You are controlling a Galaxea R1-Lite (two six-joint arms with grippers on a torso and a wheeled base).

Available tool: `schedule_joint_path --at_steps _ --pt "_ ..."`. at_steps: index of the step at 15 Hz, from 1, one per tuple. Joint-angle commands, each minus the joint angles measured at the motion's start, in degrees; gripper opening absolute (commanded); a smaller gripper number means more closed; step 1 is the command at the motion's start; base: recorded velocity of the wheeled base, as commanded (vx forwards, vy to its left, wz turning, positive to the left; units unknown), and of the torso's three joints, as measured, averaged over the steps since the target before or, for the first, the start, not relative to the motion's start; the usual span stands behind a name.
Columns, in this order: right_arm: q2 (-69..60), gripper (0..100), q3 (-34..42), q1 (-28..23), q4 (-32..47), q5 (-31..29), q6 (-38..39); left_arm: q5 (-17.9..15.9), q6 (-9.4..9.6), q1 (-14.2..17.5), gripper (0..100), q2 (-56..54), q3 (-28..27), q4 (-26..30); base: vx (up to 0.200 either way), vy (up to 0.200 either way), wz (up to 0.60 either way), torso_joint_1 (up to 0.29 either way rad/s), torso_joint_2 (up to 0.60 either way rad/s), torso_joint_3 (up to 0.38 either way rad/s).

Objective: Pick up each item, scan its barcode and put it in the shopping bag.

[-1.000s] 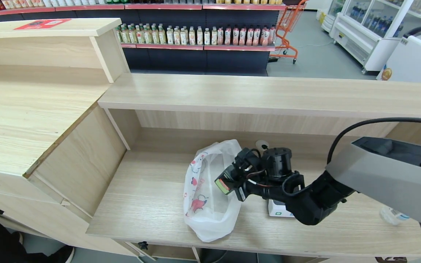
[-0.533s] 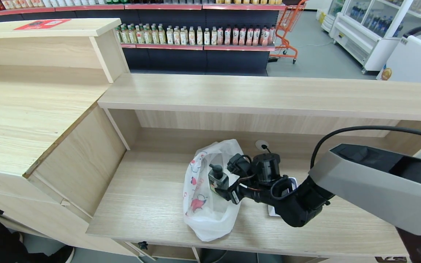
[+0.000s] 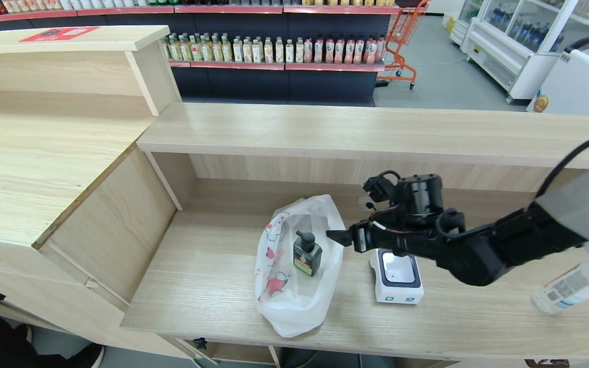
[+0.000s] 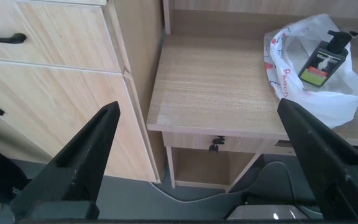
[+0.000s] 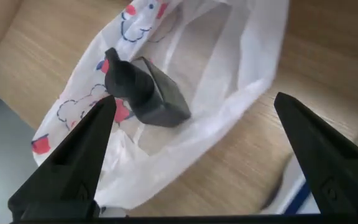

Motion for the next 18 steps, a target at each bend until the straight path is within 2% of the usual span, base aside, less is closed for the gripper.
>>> schedule_joint_path --at_steps 1,3,6,8,12,13,18 --pt "-22.02 100 13.36 -7.68 3.95 -1.57 1.19 0.00 0.02 0.01 100 0.06 0.00 -0.01 0.000 0.000 0.00 0.000 0.00 0.000" --pt "-33.10 100 22.15 -12.52 4.30 -7.54 -2.51 0.00 0.02 0.01 100 0.06 0.00 -0.01 0.000 0.000 0.00 0.000 0.00 0.000" --pt "-48.30 100 33.75 -19.11 4.74 -7.45 -2.51 0.00 0.02 0.01 100 0.06 0.00 -0.01 0.000 0.000 0.00 0.000 0.00 0.000" --pt "-57.97 100 41.84 -19.55 4.74 -7.63 -2.33 0.00 0.02 0.01 100 0.06 0.00 -0.01 0.000 0.000 0.00 0.000 0.00 0.000" --pt "-73.00 100 51.51 -20.43 6.50 -9.21 -2.51 0.00 0.02 0.01 100 0.06 0.00 -0.01 0.000 0.000 0.00 0.000 0.00 0.000" --pt "-79.33 100 51.86 -22.10 12.30 -10.27 -2.68 0.00 0.02 0.01 100 0.06 0.00 -0.01 0.000 0.000 0.00 0.000 0.00 0.000" --pt "-106.75 100 48.87 -22.36 43.15 -10.62 -2.95 0.00 0.02 0.01 100 0.06 0.00 -0.01 0.000 0.000 0.00 0.000 0.00 0.000"
